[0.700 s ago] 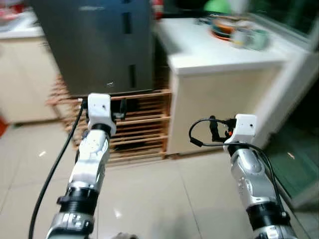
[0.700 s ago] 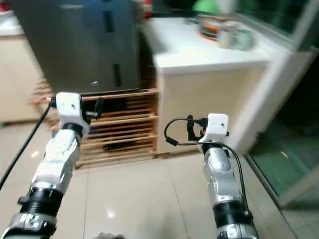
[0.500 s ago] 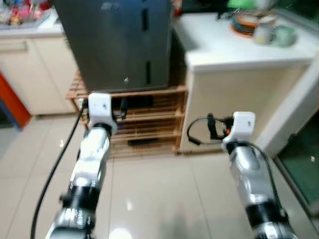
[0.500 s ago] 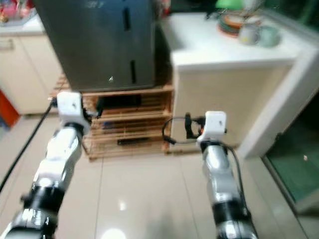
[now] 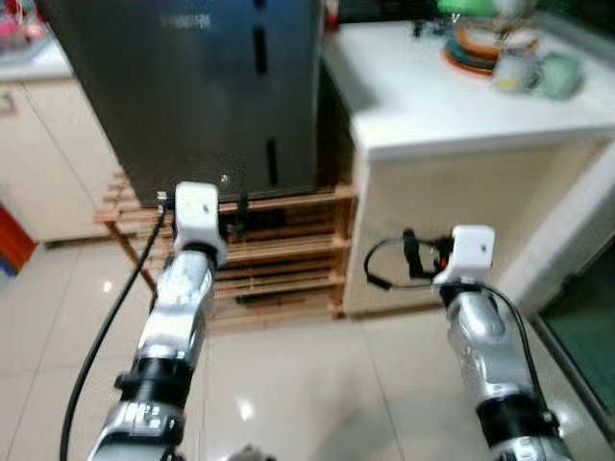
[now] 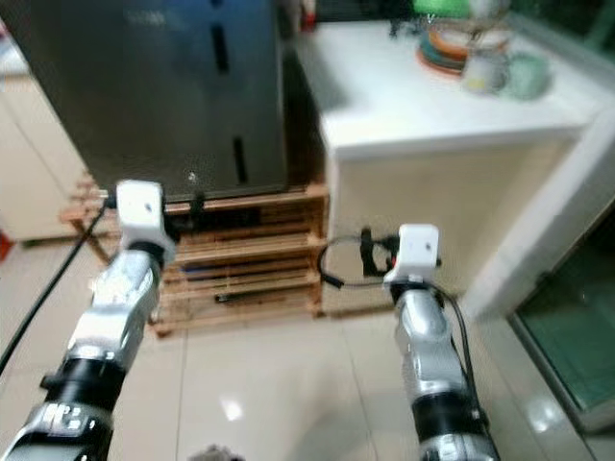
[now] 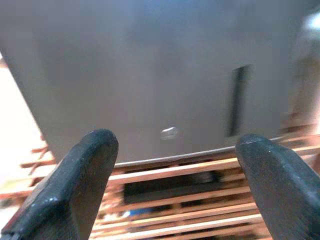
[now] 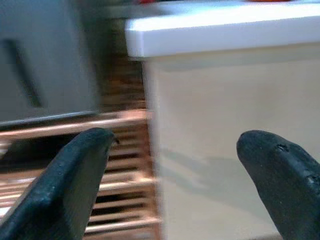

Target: Restocking fridge

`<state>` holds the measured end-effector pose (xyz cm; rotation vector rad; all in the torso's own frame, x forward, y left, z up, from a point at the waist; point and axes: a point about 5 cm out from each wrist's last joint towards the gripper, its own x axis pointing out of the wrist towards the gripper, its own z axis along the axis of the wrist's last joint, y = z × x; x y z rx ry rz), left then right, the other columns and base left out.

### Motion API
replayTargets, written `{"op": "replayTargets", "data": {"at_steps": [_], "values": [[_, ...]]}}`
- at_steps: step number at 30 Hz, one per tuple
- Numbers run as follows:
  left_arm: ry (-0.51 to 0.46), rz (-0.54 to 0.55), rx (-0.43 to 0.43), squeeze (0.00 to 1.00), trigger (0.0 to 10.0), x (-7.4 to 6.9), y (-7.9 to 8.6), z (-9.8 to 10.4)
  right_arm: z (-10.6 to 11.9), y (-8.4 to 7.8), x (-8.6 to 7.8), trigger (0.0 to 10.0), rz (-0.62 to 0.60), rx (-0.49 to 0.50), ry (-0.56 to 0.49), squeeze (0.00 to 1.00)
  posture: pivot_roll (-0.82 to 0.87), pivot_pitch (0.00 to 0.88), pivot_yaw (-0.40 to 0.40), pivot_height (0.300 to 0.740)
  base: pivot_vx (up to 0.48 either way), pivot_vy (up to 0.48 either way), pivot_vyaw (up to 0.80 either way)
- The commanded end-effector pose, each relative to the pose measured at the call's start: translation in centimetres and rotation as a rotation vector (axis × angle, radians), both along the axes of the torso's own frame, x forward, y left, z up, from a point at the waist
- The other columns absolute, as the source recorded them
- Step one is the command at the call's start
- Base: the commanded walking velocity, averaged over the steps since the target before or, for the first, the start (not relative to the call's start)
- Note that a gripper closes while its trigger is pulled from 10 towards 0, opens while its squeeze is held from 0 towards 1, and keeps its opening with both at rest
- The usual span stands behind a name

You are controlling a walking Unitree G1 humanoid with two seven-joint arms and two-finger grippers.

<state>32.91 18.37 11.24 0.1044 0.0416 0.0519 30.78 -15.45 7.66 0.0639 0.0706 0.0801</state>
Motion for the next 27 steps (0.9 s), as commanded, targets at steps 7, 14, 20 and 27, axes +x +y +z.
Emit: {"op": "replayTargets", "data": {"at_steps": [7,14,20,27], "values": [[-0.013,-0.027,-0.012,0.00,10.0,0.7,-0.7,0.7,-0.1,-1.1,0.4,10.0,-0.027,-0.004,0.014,0.00,-0.02,0.000,0.030,0.740,0.345,0.173,0.00],[-0.006,0.000,-0.029,0.00,10.0,0.8,0.2,0.7,0.1,-1.1,0.8,10.0,-0.009,-0.017,0.012,0.00,-0.02,0.000,0.024,0.740,0.000,0.480,-0.78],[0.007,-0.009,-0.046,0.00,10.0,1.1,0.0,0.5,0.1,-1.3,1.0,10.0,-0.027,-0.016,0.007,0.00,-0.03,0.000,0.040,0.740,0.000,0.480,-0.78],[0.004,-0.003,-0.071,0.00,10.0,1.1,0.5,0.6,-0.1,-1.3,0.7,10.0,-0.031,-0.017,0.009,0.00,-0.04,0.000,0.039,0.740,0.000,0.471,-0.78]]}}
